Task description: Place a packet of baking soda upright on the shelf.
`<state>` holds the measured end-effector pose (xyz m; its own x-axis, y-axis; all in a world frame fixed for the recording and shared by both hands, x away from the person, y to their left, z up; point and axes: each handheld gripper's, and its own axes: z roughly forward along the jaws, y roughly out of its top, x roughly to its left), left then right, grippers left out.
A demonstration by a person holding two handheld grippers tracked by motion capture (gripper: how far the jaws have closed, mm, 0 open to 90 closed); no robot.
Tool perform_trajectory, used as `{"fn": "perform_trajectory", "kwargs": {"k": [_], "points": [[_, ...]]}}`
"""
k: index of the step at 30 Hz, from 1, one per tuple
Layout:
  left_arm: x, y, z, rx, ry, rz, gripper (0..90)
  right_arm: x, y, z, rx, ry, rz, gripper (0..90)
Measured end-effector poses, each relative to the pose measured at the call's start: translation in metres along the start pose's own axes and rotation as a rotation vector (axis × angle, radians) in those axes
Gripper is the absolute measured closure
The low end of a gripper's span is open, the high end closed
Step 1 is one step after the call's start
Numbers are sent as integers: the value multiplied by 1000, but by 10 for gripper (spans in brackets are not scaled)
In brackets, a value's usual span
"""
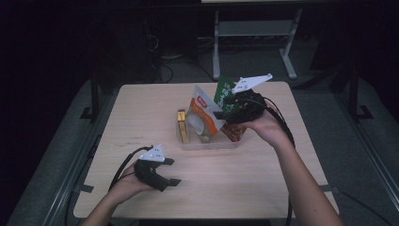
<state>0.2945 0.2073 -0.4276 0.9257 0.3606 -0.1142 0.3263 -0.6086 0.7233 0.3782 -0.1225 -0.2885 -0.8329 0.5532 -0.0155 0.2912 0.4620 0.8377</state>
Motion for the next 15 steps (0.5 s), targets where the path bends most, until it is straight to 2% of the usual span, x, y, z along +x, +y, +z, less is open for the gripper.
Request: {"fn": "perform_trajectory", "kwargs": {"k": [7,10,15], "points": [[0,0,0,3,-3,0,190,1,-8,-6,-10,5,12,333],[-2,-1,2,-1,-7,-10,190,3,-16,-9,-6,9,2,328],[-1,-1,1,1,-7,-2,190,7,-26,-13,-9,26,6,322]]}}
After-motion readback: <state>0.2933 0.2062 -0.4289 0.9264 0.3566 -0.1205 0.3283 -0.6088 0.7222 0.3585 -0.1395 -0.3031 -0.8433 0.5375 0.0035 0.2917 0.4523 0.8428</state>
